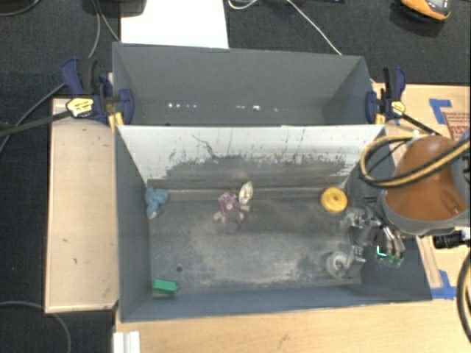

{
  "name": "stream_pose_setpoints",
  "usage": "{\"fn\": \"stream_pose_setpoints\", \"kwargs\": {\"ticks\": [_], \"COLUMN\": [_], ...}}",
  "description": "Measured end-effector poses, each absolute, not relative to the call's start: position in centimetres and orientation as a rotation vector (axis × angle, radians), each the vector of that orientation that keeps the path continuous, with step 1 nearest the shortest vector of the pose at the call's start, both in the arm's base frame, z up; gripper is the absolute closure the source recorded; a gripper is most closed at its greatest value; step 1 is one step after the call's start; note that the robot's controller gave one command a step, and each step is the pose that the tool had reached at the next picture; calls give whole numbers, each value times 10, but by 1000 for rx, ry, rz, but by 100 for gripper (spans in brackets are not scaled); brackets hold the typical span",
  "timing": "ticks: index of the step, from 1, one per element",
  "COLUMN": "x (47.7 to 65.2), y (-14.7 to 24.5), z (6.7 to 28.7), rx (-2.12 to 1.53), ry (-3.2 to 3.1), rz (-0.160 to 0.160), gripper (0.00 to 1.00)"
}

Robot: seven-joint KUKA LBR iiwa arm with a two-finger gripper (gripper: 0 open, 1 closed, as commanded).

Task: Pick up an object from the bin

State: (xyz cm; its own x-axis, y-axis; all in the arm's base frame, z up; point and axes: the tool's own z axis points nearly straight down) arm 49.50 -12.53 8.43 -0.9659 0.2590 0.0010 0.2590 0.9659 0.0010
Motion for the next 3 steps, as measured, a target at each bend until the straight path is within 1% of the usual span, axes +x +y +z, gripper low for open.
{"fn": "stream_pose_setpoints", "kwargs": {"ticks": [1, 2, 3], "x": [495, 485, 488], "y": [-125, -120, -119], "z": [84, 71, 73], "rx": [-408, -402, -381], "ry": [-3114, -3118, -3125], "rz": [-2, -1, 2], "gripper": [0, 0, 100]}}
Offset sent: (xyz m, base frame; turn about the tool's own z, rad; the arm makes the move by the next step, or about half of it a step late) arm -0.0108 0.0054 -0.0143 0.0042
